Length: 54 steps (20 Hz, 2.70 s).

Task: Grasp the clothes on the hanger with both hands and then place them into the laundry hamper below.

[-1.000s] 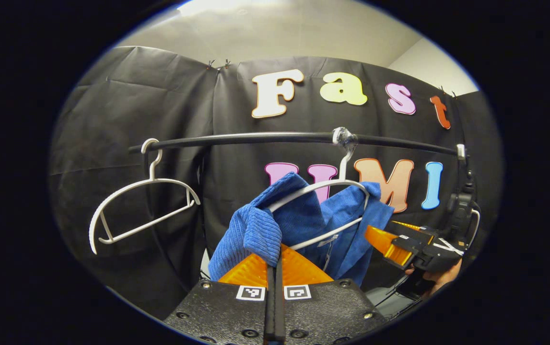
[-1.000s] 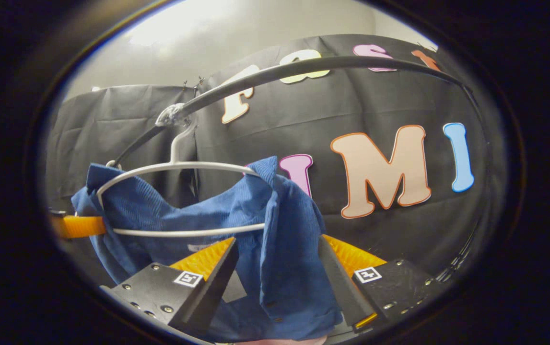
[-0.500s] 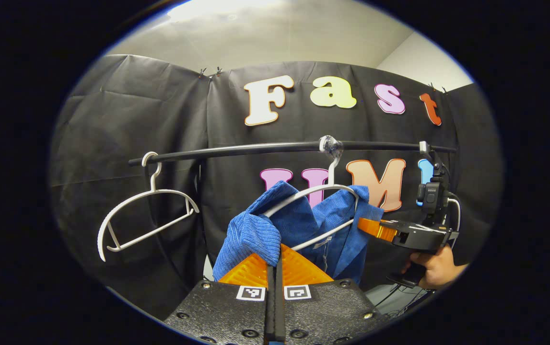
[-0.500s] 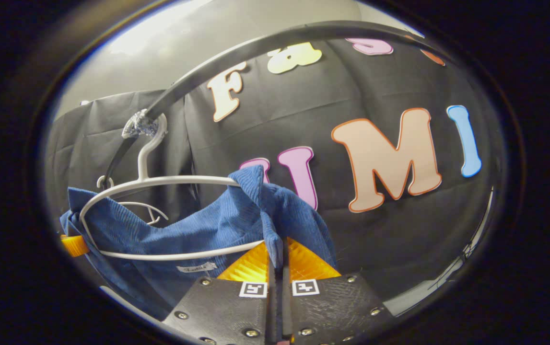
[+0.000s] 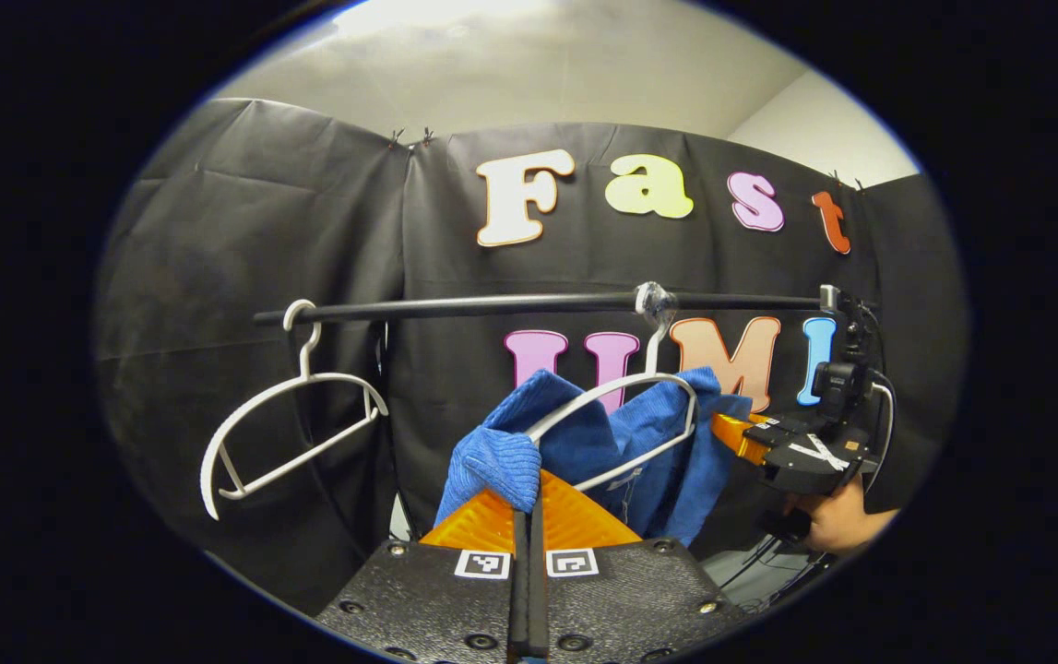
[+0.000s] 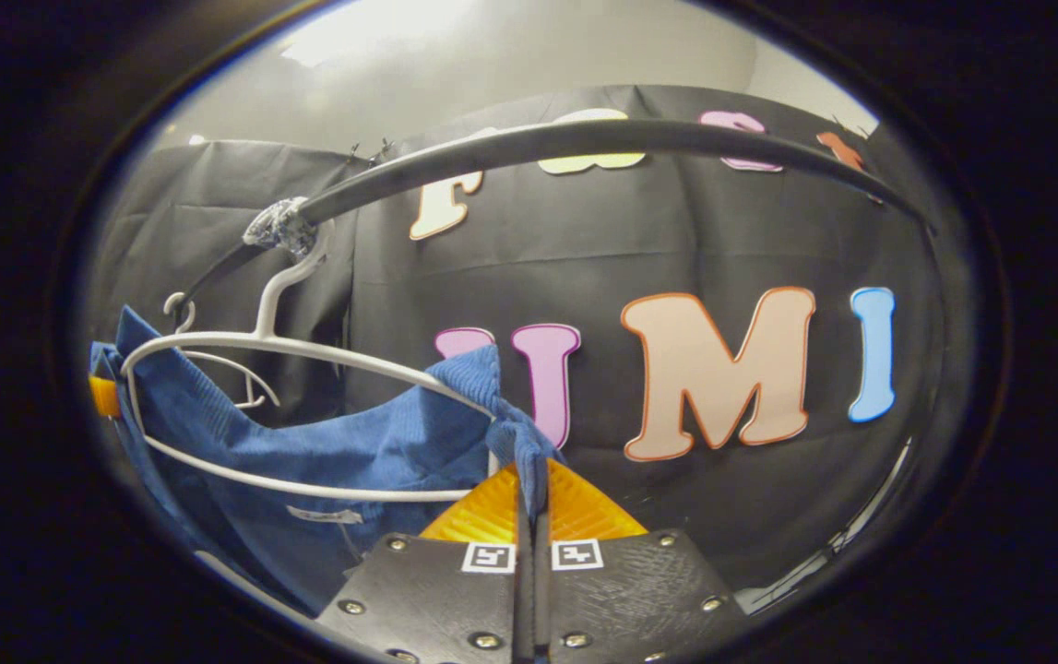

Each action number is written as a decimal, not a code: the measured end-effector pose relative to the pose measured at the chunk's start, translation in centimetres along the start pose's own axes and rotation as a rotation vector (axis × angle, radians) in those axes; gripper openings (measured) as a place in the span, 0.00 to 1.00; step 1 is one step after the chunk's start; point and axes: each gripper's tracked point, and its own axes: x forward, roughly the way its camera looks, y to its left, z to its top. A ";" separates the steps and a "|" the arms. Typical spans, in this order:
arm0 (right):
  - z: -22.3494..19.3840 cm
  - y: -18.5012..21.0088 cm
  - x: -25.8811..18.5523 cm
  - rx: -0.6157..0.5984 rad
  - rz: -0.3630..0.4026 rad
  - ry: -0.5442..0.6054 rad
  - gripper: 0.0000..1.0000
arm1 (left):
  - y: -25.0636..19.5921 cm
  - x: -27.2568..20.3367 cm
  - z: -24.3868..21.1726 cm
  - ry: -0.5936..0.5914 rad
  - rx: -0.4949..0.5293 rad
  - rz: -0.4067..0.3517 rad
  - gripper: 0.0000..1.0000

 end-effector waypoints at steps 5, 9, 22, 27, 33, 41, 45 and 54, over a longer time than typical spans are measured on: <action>0.9 -1.9 1.2 -0.080 -0.060 -0.029 0.00 | 1.0 -0.3 0.8 0.029 -0.044 -0.011 0.00; 0.1 -2.9 2.5 -0.092 -0.083 -0.014 0.00 | 2.0 0.0 1.0 0.040 -0.044 -0.015 0.00; -4.7 -3.7 4.6 -0.096 -0.095 0.067 0.00 | 2.9 0.0 -4.7 0.089 -0.010 -0.007 0.00; -8.3 -4.9 4.4 -0.008 -0.089 0.178 0.01 | 2.3 0.7 -8.5 0.158 -0.041 -0.007 0.00; -12.5 -3.9 2.5 -0.004 -0.067 0.233 0.00 | 3.0 0.6 -13.9 0.247 -0.026 -0.002 0.00; -14.7 -1.7 -0.7 0.041 0.003 0.291 0.00 | -0.6 1.8 -15.4 0.243 0.020 -0.076 0.01; -14.9 -0.9 -2.5 0.019 0.012 0.293 0.00 | -2.4 2.9 -15.5 0.237 0.033 -0.109 0.01; -14.0 2.0 -6.6 0.071 0.043 0.316 0.01 | -4.7 5.1 -14.8 0.209 0.000 -0.147 0.00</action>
